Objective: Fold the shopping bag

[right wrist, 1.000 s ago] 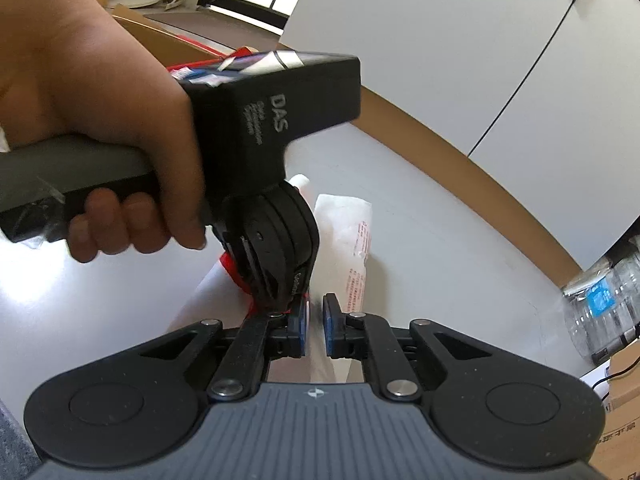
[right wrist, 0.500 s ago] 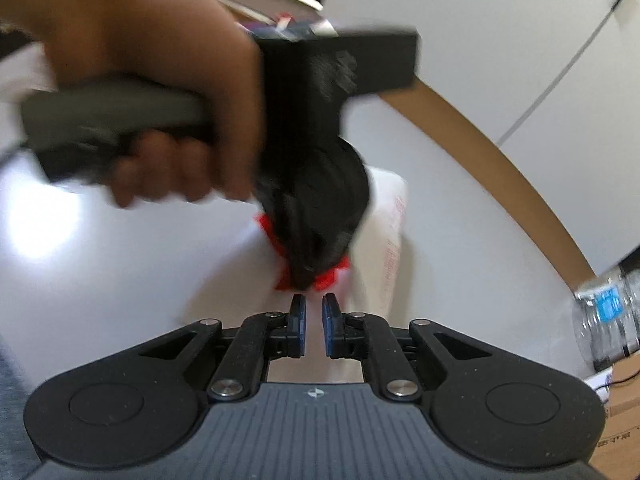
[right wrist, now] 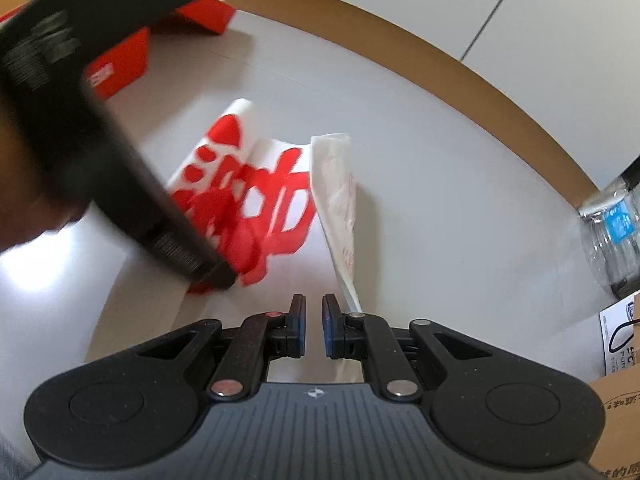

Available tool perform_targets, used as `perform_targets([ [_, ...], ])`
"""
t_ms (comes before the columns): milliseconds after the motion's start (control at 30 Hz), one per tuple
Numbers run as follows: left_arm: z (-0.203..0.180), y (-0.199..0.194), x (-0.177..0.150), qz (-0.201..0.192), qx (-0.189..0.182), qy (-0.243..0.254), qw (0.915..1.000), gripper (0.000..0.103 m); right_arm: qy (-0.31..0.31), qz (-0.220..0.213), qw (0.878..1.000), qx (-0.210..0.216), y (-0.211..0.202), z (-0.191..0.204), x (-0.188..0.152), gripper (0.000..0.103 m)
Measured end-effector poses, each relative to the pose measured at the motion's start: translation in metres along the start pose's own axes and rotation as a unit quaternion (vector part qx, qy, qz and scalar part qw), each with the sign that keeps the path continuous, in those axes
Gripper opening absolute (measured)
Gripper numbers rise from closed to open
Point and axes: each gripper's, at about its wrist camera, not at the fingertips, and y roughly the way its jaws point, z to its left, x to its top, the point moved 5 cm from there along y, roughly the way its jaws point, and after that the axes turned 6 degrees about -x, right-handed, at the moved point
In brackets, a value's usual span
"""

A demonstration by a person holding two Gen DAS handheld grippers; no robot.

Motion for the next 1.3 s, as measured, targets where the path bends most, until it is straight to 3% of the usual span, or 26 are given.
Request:
perform_targets([
  [233,0.002,0.001,-0.003,-0.009,-0.016,-0.007,0.9998,0.003,-0.012,0.018,1.0,0.002,0.043,0.011,0.007,0.015],
  [500,0.006,-0.001,-0.011,-0.032,-0.026,-0.033,0.9986,0.003,-0.011,0.015,1.0,0.012,0.053,0.009,0.002,0.02],
  [600,0.002,-0.004,-0.019,-0.04,-0.015,-0.013,0.999,0.003,-0.01,0.018,1.0,0.013,0.053,0.008,-0.002,0.022],
  [800,0.002,-0.029,-0.04,-0.052,-0.015,0.002,0.9986,0.003,0.046,0.024,0.997,0.065,0.049,-0.016,-0.014,0.023],
  [933,0.018,-0.061,-0.05,-0.063,0.009,0.024,0.9977,0.003,0.071,0.029,0.993,0.086,0.05,-0.024,-0.015,0.024],
  [967,0.018,-0.07,-0.052,-0.068,0.011,0.023,0.9974,0.005,0.078,0.031,0.992,0.096,0.051,-0.024,-0.015,0.029],
  [1000,0.021,-0.087,-0.058,-0.069,0.011,0.022,0.9973,0.005,0.084,0.034,0.99,0.107,0.051,-0.025,-0.015,0.046],
  [1033,0.018,-0.08,-0.045,-0.071,0.012,0.021,0.9971,0.006,0.083,0.04,0.989,0.119,0.051,-0.022,-0.016,0.076],
  [1100,0.018,-0.079,-0.034,-0.076,0.015,0.022,0.9967,0.011,0.074,0.05,0.987,0.131,0.051,-0.015,-0.018,0.101],
  [1167,0.02,-0.082,-0.033,-0.078,0.027,0.026,0.9962,0.015,0.052,0.047,0.991,0.115,0.05,-0.005,-0.021,0.101],
  [1300,0.021,-0.082,-0.03,-0.084,0.022,0.023,0.996,0.016,0.069,0.042,0.989,0.122,0.052,-0.007,-0.025,0.101],
])
